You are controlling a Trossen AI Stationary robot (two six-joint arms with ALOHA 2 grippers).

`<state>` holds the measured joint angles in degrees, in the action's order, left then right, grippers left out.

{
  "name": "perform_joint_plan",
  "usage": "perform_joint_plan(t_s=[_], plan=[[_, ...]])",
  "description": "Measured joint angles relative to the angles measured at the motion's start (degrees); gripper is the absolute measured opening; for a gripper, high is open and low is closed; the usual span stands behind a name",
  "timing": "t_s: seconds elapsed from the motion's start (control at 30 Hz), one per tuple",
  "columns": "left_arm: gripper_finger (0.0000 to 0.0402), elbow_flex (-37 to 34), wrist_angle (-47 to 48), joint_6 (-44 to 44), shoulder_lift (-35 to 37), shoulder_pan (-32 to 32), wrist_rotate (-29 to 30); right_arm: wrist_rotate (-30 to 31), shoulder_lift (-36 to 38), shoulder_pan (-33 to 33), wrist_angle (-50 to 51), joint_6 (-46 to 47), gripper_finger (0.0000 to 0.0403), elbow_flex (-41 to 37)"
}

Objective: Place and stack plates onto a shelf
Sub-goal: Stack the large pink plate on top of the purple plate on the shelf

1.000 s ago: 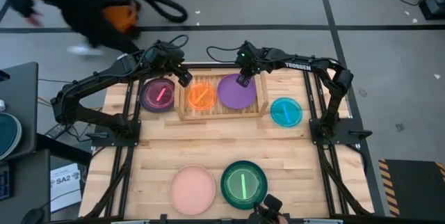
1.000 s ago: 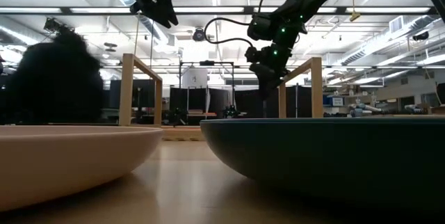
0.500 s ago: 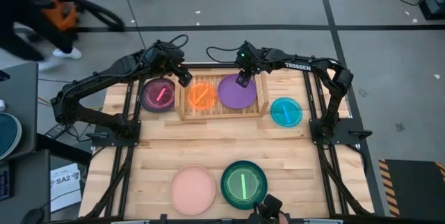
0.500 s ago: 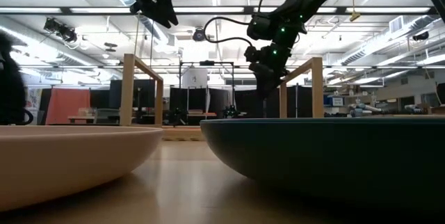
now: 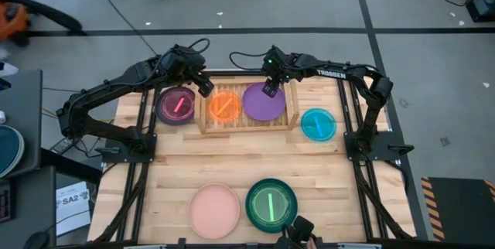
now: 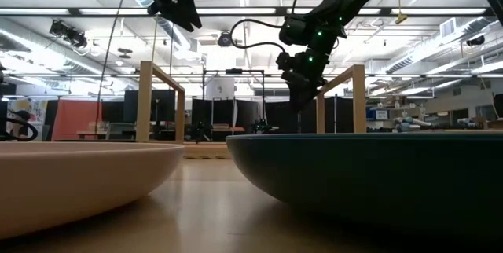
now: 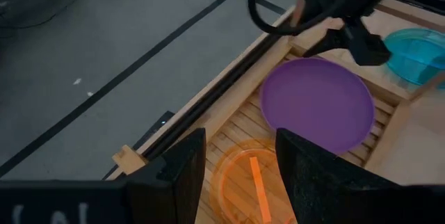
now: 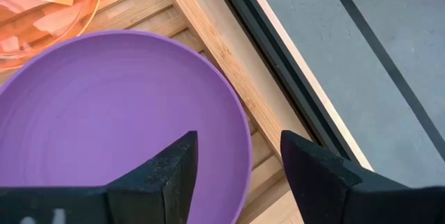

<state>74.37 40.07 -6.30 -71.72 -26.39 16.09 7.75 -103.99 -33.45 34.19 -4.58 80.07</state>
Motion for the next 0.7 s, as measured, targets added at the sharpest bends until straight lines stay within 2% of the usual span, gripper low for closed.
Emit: perform_joint_plan(t_s=[0.27, 0.5, 0.7], plan=[[0.0181, 0.00, 0.00, 4.48, 0.00, 1.95, -8.67, 0.12, 2.49, 0.41, -3.85, -0.11, 0.0213, 0.00], [0.0181, 0.02, 0.70, 9.57, 0.00, 8.83, -9.85, 0.11, 8.80, 2.58, -4.55, -0.13, 0.0213, 0.02], [0.0181, 0.07, 3.59, 9.14, 0.00, 17.02, -9.90, 0.09, 14.60, 6.82, -4.22, -0.13, 0.0213, 0.04]])
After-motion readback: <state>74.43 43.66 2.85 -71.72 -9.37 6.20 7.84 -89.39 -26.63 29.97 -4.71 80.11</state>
